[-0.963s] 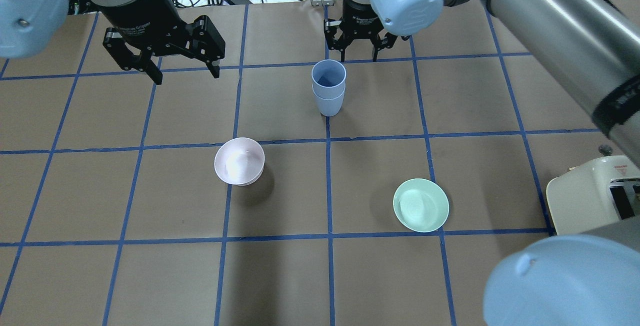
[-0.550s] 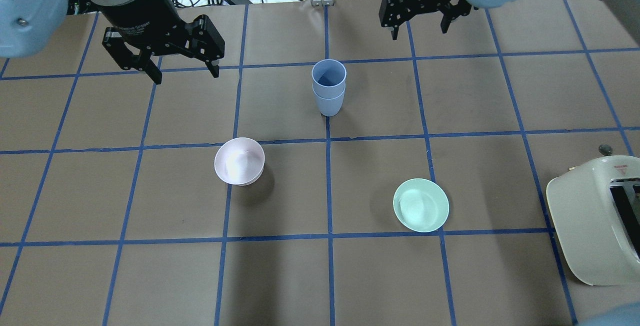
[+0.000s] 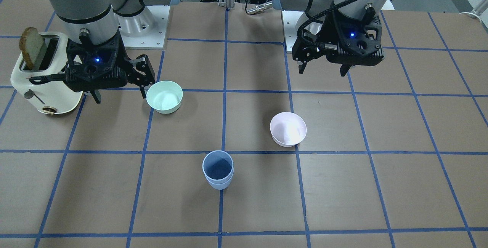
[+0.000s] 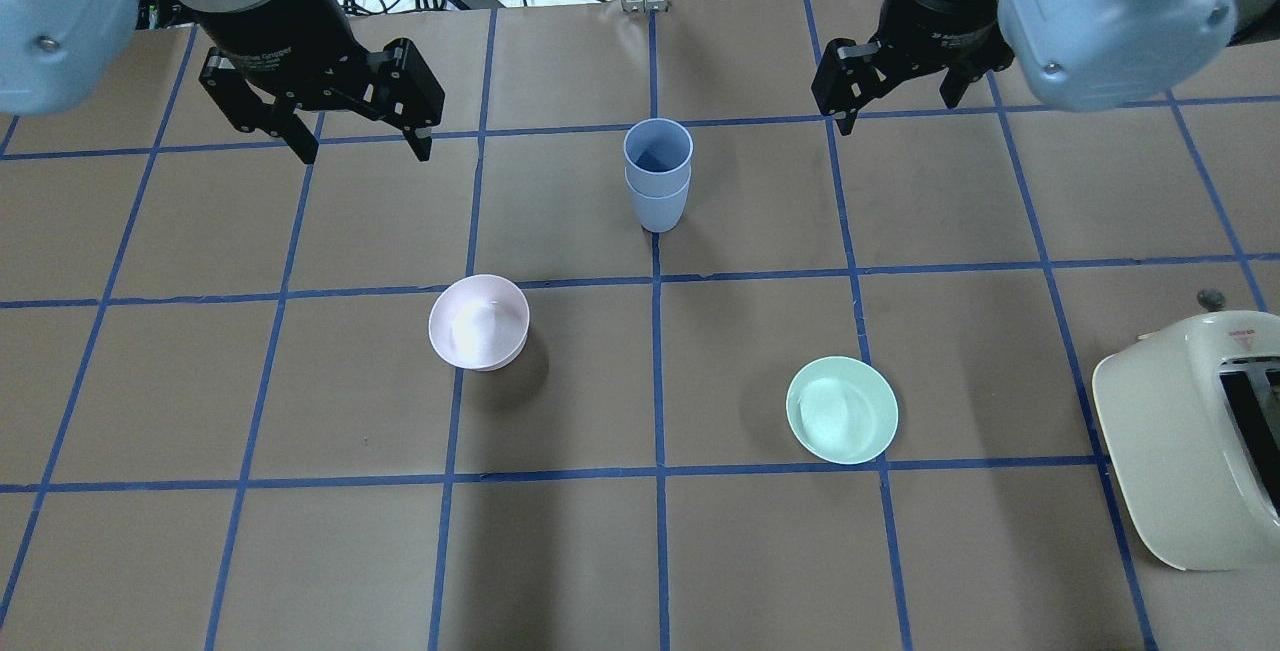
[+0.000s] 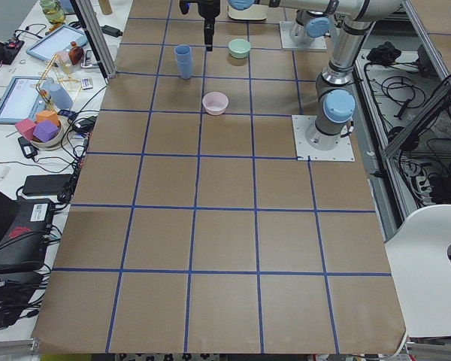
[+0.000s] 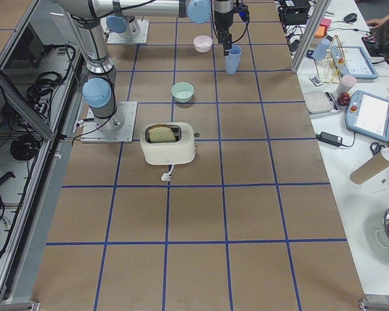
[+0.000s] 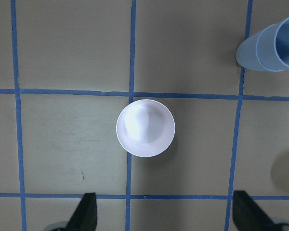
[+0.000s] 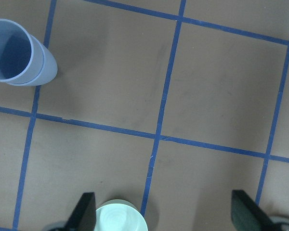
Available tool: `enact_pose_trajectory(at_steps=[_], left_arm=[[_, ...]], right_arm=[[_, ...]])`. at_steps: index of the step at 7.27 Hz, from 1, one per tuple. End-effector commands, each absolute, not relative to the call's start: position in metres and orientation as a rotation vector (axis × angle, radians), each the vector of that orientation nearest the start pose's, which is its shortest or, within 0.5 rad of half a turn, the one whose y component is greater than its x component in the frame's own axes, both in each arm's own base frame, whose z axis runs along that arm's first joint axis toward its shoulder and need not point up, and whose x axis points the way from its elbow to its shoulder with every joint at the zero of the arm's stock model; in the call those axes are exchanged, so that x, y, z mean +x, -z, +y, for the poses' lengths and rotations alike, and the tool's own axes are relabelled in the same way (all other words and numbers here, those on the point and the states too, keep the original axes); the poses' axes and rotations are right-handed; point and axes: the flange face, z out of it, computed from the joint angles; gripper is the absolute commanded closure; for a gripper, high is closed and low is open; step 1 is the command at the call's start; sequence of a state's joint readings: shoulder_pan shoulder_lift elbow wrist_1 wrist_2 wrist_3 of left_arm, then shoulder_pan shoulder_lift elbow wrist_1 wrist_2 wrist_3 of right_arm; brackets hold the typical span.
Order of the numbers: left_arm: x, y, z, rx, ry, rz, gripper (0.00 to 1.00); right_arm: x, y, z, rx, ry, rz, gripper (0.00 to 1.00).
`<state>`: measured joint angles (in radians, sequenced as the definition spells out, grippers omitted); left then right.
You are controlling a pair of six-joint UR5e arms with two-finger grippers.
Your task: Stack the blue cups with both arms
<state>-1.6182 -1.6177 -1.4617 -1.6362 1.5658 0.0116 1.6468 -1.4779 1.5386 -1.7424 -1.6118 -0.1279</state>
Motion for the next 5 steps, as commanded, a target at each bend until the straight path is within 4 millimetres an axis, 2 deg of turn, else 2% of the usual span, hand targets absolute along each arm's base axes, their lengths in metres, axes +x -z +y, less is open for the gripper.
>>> enact_pose_trajectory(at_steps=[1, 5], left_arm=[[-0.1559, -0.5144, -0.5059, 0.108, 0.026, 3.14, 0.0], [-0.1566, -0.5136, -0.5055, 0.096, 0.024, 3.139, 0.0]], right_arm=[[0.1749, -0.4814, -0.5314, -0.312, 0.199, 3.111, 0.0], [0.1728, -0.4823, -0.5283, -0.305, 0.183, 3.123, 0.0]])
